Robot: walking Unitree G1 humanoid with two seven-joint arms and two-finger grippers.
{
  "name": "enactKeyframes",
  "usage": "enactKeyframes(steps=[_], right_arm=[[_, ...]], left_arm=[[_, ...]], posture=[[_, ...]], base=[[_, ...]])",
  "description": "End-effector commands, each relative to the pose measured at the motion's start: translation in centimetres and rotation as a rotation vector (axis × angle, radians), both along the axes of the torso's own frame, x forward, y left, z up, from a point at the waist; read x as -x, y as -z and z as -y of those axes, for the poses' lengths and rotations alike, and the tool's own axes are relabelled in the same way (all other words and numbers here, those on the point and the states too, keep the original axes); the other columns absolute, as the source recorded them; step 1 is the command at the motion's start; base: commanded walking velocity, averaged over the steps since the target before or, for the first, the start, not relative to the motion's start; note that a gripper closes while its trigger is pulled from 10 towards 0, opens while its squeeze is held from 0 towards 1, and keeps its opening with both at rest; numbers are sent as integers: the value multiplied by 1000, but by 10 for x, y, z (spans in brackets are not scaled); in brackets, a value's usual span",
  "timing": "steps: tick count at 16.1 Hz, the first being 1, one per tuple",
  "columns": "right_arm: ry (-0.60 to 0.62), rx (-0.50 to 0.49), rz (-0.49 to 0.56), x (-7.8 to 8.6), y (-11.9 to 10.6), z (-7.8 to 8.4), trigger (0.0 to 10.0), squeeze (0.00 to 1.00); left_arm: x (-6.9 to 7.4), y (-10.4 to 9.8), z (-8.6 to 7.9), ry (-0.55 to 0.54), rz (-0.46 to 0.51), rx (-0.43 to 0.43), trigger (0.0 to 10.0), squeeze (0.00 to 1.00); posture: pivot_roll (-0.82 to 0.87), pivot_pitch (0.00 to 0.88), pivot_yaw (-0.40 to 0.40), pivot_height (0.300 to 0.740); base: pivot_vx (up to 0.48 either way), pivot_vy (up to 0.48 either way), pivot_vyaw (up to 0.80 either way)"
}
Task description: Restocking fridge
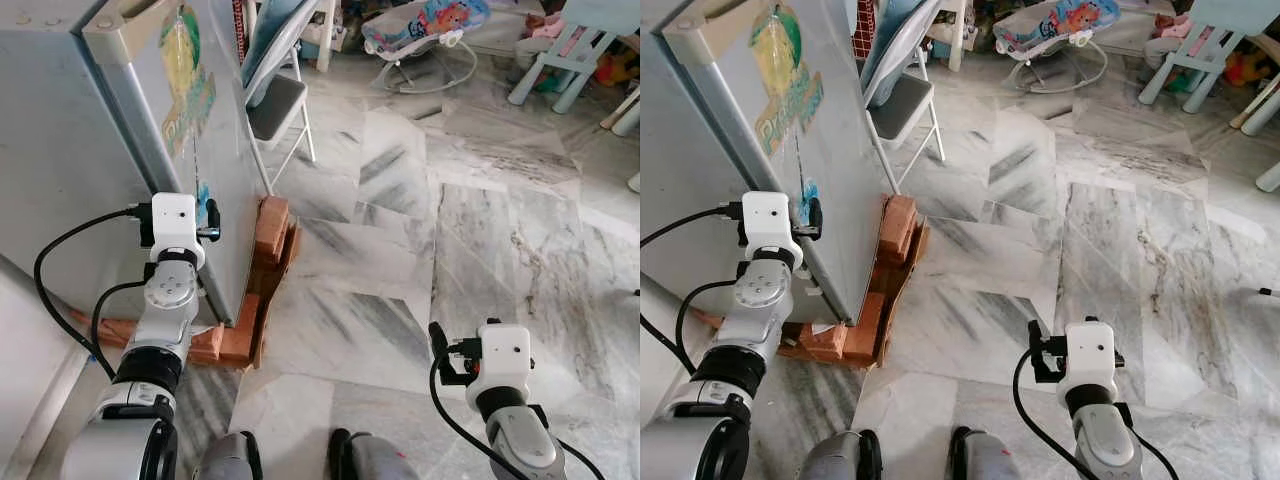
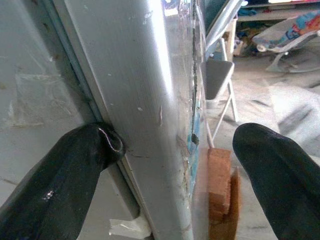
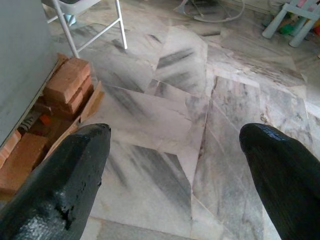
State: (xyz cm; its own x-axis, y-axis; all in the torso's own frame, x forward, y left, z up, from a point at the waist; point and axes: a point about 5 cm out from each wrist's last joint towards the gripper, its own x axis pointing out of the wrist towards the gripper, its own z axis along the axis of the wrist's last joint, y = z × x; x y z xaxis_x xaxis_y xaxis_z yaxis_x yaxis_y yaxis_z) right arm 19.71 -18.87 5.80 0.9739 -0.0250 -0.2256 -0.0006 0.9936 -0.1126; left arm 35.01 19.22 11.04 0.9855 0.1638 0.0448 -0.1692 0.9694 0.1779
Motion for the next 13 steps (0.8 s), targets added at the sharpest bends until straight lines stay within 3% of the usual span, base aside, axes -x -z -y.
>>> enactKeyframes(steps=[1, 3, 4, 8, 11, 12, 13], right_arm=[[3, 7, -7, 2, -1, 2, 10000, 0], [4, 6, -9, 1, 0, 2, 10000, 0], [1, 6, -9, 1, 0, 1, 10000, 0], [-14, 1, -24, 0, 3, -1, 10000, 0], [-38, -7, -52, 1, 7, -4, 10000, 0], [-39, -7, -53, 1, 7, -4, 10000, 0], [-40, -8, -54, 1, 8, -4, 10000, 0]], left_arm=[[-1, -6, -13, -75, 23, -23, 10000, 0], [-1, -2, -2, -3, 17, 37, 10000, 0], [-2, -2, 2, 12, 16, 14, 10000, 0], [-17, -15, 42, 164, 28, 56, 10000, 0], [-26, -38, 107, 450, 49, 35, 10000, 0], [-25, -42, 123, 513, 59, 38, 10000, 0], [-20, -50, 152, 633, 86, 18, 10000, 0]], posture=[[14, 160, -56, 740], [14, 160, -56, 740], [16, 160, -54, 740], [20, 155, -60, 740], [20, 148, -60, 740], [20, 148, -60, 740], [23, 145, -56, 740]], base=[[0, 0, 0], [0, 0, 0], [0, 0, 0], [0, 0, 0], [0, 0, 0], [0, 0, 0], [0, 0, 0]])
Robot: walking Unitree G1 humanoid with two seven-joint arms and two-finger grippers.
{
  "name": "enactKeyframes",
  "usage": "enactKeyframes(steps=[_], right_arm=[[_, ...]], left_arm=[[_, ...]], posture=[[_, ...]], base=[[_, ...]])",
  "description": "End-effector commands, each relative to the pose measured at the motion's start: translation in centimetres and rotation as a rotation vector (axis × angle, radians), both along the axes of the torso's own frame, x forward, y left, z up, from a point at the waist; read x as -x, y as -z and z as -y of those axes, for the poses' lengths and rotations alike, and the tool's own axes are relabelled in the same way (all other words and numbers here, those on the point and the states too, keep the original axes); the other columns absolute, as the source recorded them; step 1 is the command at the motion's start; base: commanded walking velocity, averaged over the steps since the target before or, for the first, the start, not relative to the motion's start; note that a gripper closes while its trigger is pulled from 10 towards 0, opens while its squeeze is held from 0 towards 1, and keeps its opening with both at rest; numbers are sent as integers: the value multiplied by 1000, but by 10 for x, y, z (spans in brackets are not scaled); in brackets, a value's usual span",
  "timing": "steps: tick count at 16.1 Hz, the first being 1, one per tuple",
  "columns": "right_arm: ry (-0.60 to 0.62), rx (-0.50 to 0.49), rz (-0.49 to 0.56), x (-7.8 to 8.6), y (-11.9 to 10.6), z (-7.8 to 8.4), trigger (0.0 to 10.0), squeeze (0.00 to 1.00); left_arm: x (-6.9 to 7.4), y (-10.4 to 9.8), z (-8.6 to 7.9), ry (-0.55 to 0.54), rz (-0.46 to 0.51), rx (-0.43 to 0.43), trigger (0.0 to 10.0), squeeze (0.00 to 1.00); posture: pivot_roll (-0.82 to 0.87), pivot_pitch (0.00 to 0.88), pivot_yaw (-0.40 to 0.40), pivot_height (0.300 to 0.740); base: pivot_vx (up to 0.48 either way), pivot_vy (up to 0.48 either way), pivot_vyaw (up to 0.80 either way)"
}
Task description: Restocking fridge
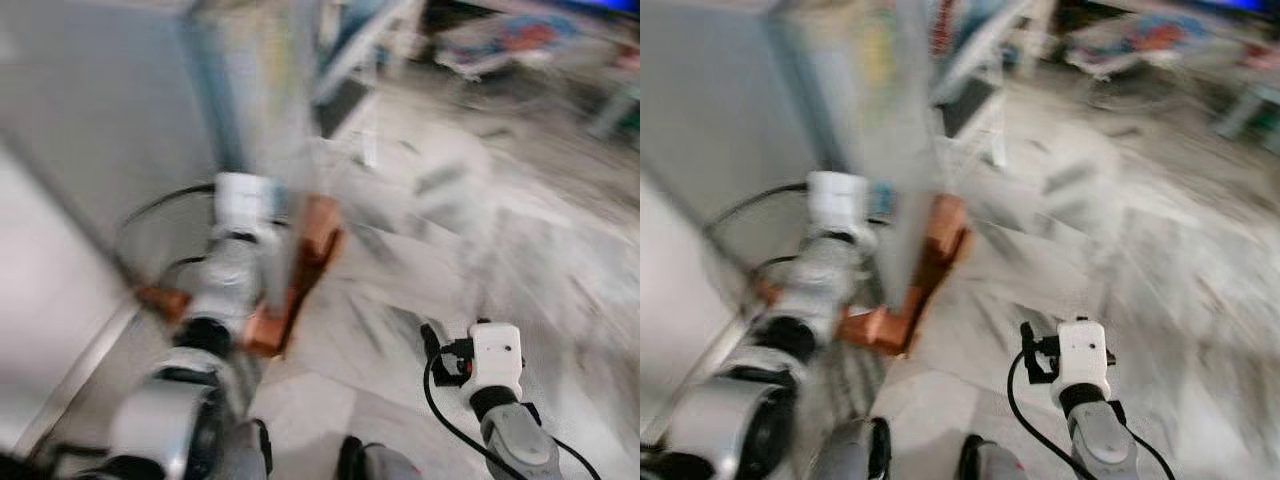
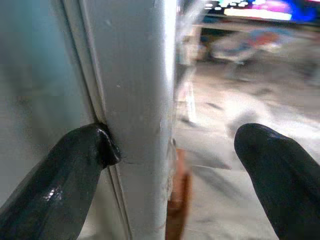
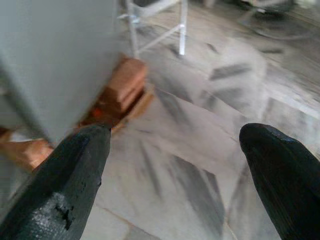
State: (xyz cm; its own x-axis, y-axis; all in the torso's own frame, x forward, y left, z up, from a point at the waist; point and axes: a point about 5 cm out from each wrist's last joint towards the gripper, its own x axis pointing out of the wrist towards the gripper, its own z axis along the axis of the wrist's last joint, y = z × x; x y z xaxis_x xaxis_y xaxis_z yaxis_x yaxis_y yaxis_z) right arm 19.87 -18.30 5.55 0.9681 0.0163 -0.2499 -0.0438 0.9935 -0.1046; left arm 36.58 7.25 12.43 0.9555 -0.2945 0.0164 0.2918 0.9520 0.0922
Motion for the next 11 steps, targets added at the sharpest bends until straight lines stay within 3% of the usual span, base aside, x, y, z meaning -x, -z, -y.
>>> enactKeyframes(steps=[1, 2, 3, 4, 5, 6, 8, 10, 11], right_arm=[[0, -1, -31, 3, 6, 1, 10000, 0], [-2, -1, -33, 3, 6, 1, 10000, 0], [-4, -2, -38, 2, 6, 0, 10000, 0], [-6, -3, -43, 2, 7, -1, 10000, 0], [-7, -6, -47, 2, 8, -3, 10000, 0], [-7, -7, -49, 2, 8, -3, 10000, 0], [-8, -14, -54, 2, 9, -5, 10000, 0], [-15, -26, -62, 1, 12, -6, 10000, 0], [-21, -27, -62, 0, 13, -7, 10000, 0]], left_arm=[[13, -44, 73, 341, 239, -88, 10000, 0], [38, -44, 112, 528, 279, -81, 10000, 0], [78, -45, 157, 792, 290, -17, 10000, 0], [111, -50, 184, 967, 334, 5, 10000, 0], [124, -51, 195, 1016, 331, 30, 10000, 0], [121, -49, 194, 999, 322, 25, 10000, 0], [96, -37, 175, 854, 266, 6, 10000, 0], [63, -21, 126, 643, 188, -7, 10000, 0], [57, -16, 111, 588, 169, -9, 10000, 0]], posture=[[22, 141, -54, 740], [21, 140, -53, 740], [15, 138, -50, 740], [15, 137, -49, 740], [13, 135, -46, 740], [12, 135, -43, 740], [22, 136, -39, 740], [35, 136, -38, 740], [42, 136, -38, 740]], base=[[0, 0, 0], [0, 0, 0], [0, 0, 0], [0, 0, 0], [0, 0, 0], [0, 0, 0], [0, 0, 0], [0, 0, 0], [0, 0, 0]])
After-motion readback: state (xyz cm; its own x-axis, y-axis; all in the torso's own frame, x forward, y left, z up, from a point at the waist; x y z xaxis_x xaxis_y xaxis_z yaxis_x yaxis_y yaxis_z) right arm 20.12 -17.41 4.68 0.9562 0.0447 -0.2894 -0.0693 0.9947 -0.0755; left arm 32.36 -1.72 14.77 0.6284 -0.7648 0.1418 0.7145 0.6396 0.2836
